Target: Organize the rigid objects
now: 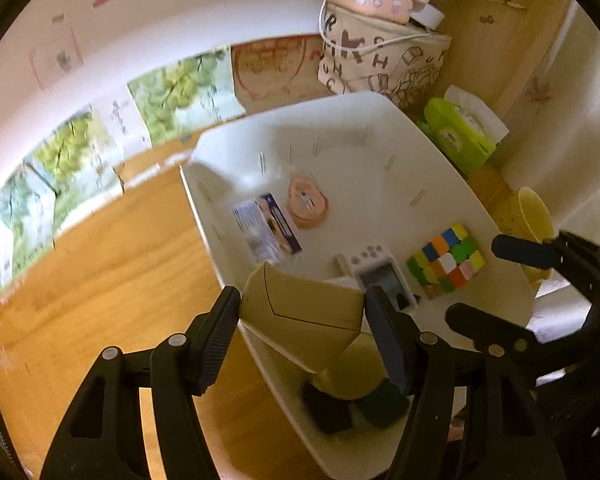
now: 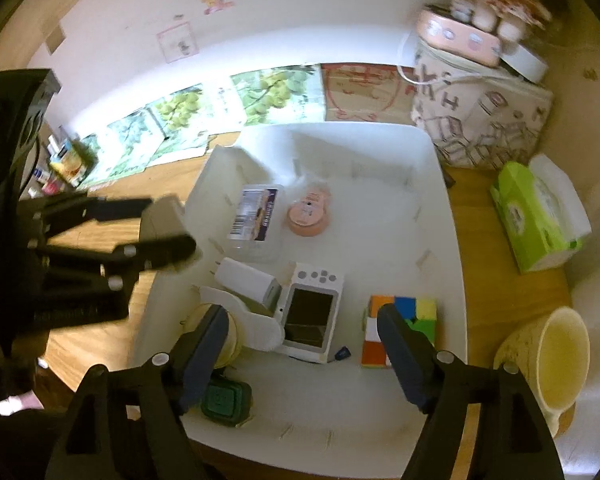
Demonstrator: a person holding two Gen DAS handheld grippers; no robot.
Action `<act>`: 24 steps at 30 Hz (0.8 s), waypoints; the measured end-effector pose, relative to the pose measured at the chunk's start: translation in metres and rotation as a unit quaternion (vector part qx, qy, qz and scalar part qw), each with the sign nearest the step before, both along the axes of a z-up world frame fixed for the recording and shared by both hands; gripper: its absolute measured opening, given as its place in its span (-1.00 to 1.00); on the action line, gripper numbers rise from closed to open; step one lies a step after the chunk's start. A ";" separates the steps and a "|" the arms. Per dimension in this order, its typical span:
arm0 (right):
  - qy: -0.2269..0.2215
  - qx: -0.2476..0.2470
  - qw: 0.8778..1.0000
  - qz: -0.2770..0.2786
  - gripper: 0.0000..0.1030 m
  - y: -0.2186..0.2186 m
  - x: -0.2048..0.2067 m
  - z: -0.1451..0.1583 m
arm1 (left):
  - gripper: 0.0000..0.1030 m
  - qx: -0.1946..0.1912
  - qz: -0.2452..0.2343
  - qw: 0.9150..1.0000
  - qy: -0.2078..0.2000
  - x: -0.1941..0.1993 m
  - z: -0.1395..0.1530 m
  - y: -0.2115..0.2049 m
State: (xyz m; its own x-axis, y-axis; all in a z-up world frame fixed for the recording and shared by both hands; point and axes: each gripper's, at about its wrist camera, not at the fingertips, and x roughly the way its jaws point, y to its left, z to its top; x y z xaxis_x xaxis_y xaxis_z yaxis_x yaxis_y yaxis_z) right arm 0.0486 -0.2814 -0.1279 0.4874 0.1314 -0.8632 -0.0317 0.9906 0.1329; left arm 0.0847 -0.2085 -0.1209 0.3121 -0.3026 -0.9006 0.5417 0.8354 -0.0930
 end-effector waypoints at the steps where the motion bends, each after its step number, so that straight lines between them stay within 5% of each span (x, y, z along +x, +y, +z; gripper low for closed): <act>1: 0.002 0.001 1.000 -0.006 0.53 -0.001 -0.001 0.000 | 0.32 0.001 0.009 1.000 0.007 0.000 -0.001 -0.001; 6: 0.015 0.001 0.999 -0.050 0.56 -0.011 -0.005 -0.002 | 0.35 0.007 0.036 0.999 0.021 -0.001 0.001 -0.002; 9: 0.016 -0.001 0.997 -0.070 0.57 -0.011 -0.007 0.001 | 0.62 0.003 0.051 0.999 0.011 0.000 0.007 0.006; 12: 0.012 -0.008 0.996 -0.083 0.57 -0.005 -0.009 0.005 | 0.67 -0.012 0.063 0.998 -0.001 0.000 0.017 0.021; 20: -0.016 -0.018 0.993 -0.114 0.64 0.035 -0.020 0.026 | 0.67 -0.012 0.119 0.992 -0.027 -0.012 0.040 0.092; 24: -0.043 0.002 0.991 -0.128 0.76 0.062 -0.027 0.041 | 0.67 -0.021 0.178 0.983 -0.037 -0.022 0.049 0.146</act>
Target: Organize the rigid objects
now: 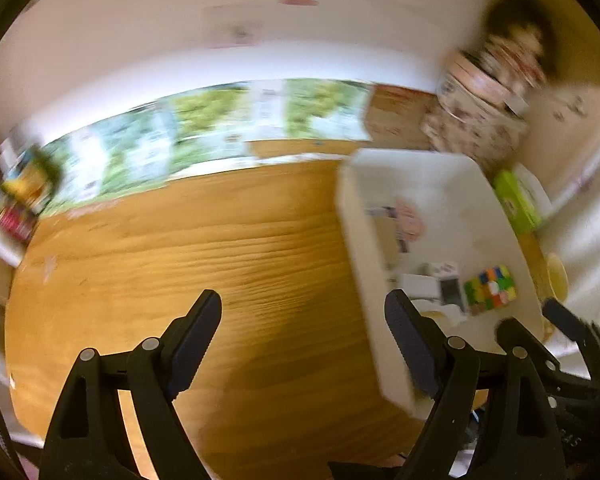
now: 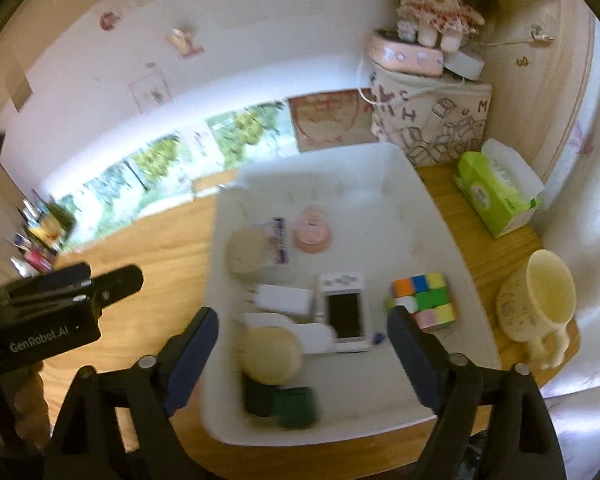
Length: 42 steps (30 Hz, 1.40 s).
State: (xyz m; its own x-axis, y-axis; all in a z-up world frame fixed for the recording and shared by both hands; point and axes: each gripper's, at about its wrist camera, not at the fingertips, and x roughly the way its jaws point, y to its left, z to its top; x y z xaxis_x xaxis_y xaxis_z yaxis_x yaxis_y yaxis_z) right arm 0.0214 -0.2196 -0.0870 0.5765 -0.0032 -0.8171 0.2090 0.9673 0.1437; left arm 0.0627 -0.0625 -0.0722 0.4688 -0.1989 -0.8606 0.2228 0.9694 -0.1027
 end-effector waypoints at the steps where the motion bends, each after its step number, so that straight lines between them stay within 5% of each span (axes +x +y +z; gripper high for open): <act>1: -0.005 0.001 1.000 -0.001 0.78 0.009 -0.003 0.003 | 0.67 -0.003 0.010 1.000 0.000 -0.002 0.001 0.009; 6: -0.015 0.003 1.000 0.013 0.78 0.046 -0.014 0.010 | 0.67 -0.031 0.059 0.998 0.008 -0.019 0.001 0.058; 14: -0.038 -0.007 0.998 0.049 0.81 0.091 -0.031 0.028 | 0.67 -0.023 0.113 0.993 0.003 -0.057 0.004 0.100; 21: -0.067 -0.033 0.994 0.081 0.96 0.111 -0.047 0.051 | 0.67 -0.013 0.171 0.985 -0.032 -0.081 0.021 0.101; 31: -0.050 -0.041 0.993 0.097 0.96 0.095 -0.054 0.053 | 0.67 0.007 0.179 0.979 -0.093 -0.095 0.041 0.072; 39: -0.031 -0.050 0.994 0.091 0.96 0.081 -0.049 0.047 | 0.68 0.015 0.173 0.980 -0.101 -0.090 0.045 0.058; 42: -0.031 -0.048 0.995 0.082 0.96 0.074 -0.045 0.046 | 0.85 0.014 0.174 0.979 -0.109 -0.086 0.047 0.056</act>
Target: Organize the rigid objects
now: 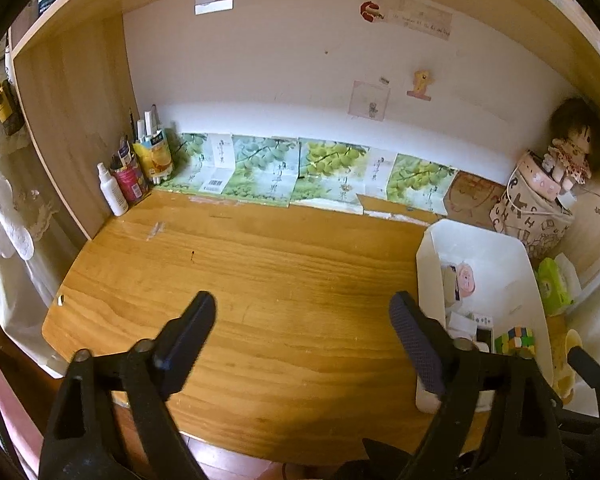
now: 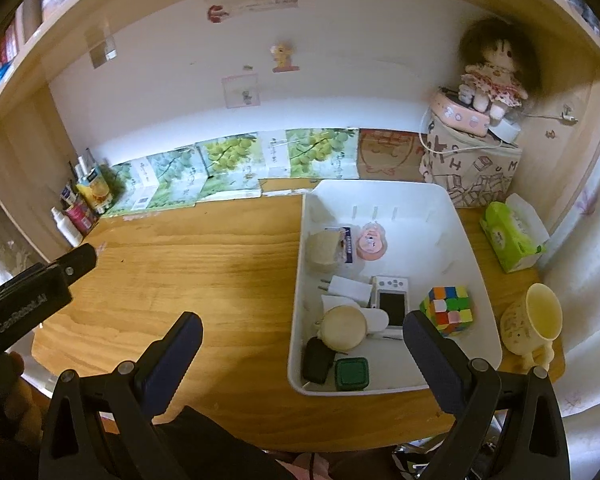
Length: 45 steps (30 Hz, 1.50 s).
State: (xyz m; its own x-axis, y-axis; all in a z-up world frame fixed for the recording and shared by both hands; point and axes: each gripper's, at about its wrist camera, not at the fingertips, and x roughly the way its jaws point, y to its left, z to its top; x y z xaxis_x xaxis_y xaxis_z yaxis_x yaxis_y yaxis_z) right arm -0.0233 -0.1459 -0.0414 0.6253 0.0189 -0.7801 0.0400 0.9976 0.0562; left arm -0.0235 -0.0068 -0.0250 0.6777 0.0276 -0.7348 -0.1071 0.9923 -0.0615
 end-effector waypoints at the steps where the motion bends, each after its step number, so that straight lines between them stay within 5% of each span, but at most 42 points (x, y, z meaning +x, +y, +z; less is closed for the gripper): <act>1: 0.001 0.001 1.000 -0.003 0.96 -0.003 0.002 -0.001 | 0.87 0.000 -0.003 1.000 -0.004 0.002 0.001 -0.002; 15: 0.006 0.006 1.000 -0.021 0.96 -0.018 0.027 -0.009 | 0.98 0.008 -0.063 0.997 -0.043 0.024 0.010 -0.029; 45: 0.040 -0.005 0.999 -0.018 0.96 -0.016 0.042 -0.019 | 0.98 0.010 -0.079 0.997 -0.015 0.035 0.001 -0.036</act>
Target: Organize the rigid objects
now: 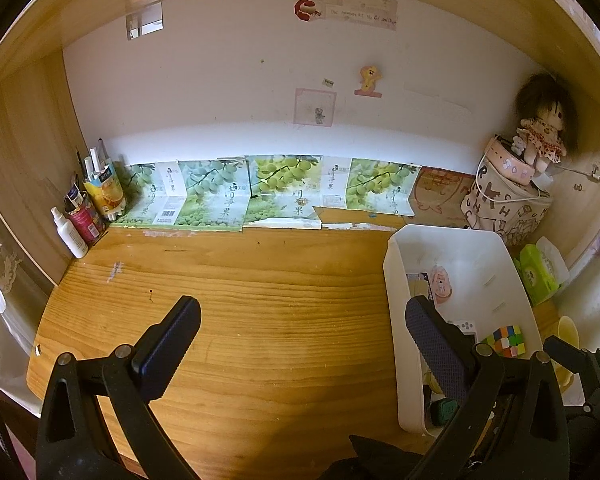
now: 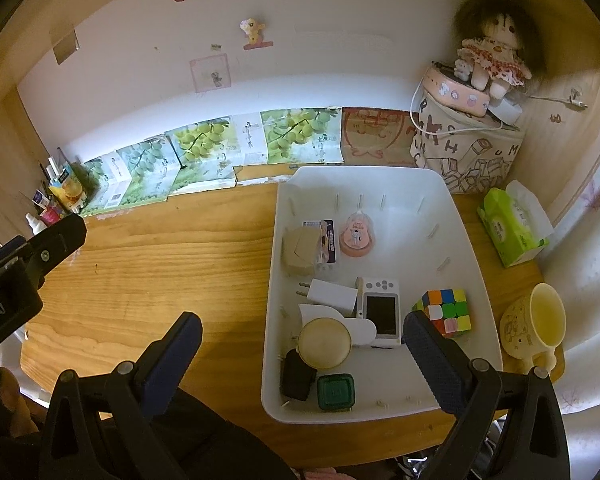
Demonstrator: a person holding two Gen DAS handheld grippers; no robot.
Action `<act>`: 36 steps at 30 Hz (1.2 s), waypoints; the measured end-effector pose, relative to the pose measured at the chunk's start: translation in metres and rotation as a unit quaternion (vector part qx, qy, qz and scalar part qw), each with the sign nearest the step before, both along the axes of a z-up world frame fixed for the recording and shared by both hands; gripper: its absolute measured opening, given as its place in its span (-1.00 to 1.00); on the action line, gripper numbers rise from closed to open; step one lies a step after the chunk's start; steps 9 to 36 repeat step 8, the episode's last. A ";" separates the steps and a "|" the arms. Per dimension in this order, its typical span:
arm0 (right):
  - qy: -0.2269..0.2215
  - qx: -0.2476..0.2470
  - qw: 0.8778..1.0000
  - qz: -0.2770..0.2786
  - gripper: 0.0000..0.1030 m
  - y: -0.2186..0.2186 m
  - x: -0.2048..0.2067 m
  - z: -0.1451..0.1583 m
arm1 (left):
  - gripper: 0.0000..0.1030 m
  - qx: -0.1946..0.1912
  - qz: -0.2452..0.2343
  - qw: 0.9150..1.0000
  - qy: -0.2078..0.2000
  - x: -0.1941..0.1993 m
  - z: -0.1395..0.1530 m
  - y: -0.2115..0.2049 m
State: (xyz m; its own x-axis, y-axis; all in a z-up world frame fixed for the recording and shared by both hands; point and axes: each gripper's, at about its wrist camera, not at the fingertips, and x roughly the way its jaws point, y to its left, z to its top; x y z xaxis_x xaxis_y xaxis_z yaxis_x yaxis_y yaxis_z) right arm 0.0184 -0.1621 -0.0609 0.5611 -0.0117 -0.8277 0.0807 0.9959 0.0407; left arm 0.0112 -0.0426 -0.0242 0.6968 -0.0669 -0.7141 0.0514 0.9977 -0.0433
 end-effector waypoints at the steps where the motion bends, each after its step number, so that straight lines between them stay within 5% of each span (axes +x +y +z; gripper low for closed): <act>1: 0.001 0.000 1.000 0.000 0.96 0.000 0.000 0.000 | 0.98 0.000 0.000 1.000 0.000 0.000 0.000 0.000; 36: 0.004 -0.001 1.000 0.001 0.96 0.000 0.000 -0.002 | 0.98 0.001 0.001 1.000 0.002 0.000 -0.001 0.000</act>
